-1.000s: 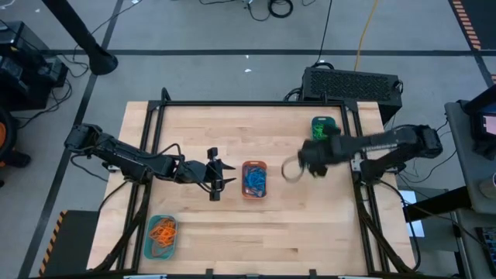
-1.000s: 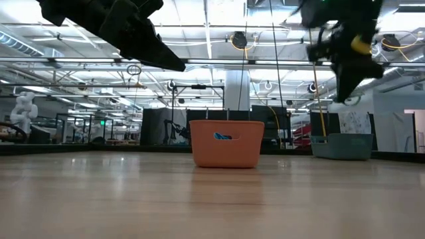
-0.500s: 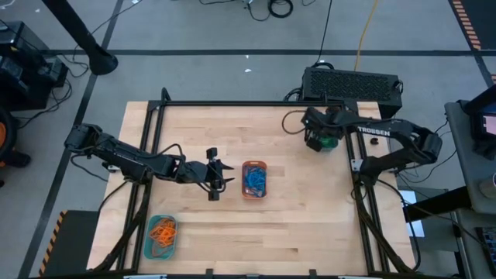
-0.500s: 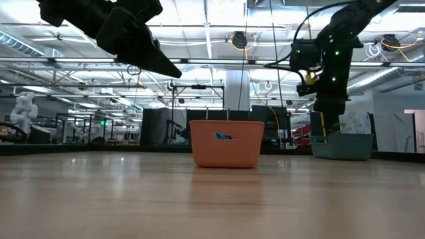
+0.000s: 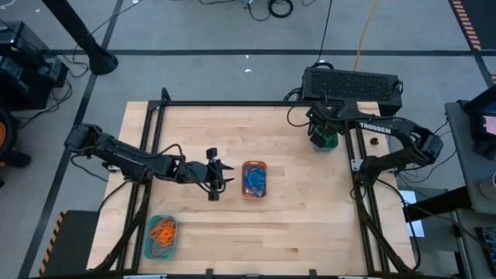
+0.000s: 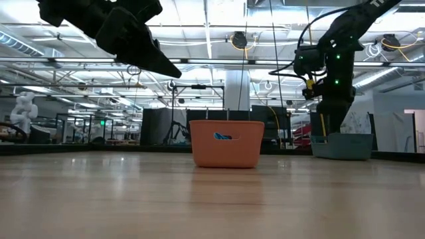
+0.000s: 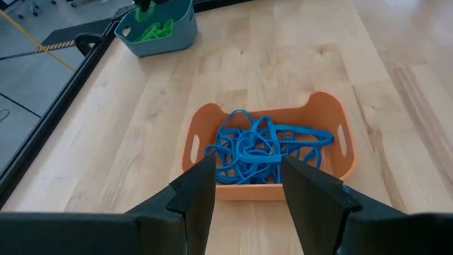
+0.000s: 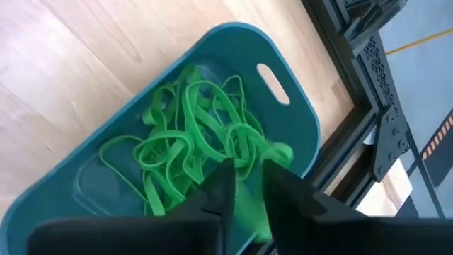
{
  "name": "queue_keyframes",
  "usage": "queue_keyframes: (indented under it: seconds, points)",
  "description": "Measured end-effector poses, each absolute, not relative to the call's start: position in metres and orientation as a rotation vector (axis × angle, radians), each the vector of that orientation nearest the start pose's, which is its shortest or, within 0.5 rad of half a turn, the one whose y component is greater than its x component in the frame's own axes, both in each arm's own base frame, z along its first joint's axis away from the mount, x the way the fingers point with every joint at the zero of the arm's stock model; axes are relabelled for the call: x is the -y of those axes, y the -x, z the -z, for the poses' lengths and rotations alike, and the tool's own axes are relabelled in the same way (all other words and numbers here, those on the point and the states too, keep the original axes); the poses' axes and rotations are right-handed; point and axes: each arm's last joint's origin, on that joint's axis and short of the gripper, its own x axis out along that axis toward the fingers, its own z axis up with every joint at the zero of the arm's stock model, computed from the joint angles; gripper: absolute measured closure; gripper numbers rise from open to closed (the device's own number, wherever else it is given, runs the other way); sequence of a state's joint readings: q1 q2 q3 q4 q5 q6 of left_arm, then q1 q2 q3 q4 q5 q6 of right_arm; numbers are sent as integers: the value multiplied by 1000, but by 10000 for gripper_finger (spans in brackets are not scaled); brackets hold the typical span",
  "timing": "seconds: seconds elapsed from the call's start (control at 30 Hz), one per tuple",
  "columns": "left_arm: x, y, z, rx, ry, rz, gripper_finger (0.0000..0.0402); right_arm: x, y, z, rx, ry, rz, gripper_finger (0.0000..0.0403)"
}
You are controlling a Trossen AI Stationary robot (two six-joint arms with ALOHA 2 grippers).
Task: Sort rubber bands into baskets
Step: Put the green rubber band into the blue bin, then return to Home Position
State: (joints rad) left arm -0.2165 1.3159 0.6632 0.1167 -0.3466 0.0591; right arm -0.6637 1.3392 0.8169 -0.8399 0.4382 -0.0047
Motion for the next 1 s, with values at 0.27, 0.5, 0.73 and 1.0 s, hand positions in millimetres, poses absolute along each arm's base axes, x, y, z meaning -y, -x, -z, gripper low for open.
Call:
queue_keyframes:
  seconds: [0.27,0.5,0.73,1.0]
  points:
    - [48,-262,-209,-521,-206,-113,233,147,-166,-198,-1407,-170,937,274]
    - [48,-262,-209,-522,-206,-112,233,149,-169,-204,-1387,-170,942,249]
    - [57,-252,-223,-518,-191,8,233,148,-184,-237,-1269,-335,812,248]
    - [65,-207,-269,-530,-44,41,233,111,-211,-257,-1172,-474,509,248]
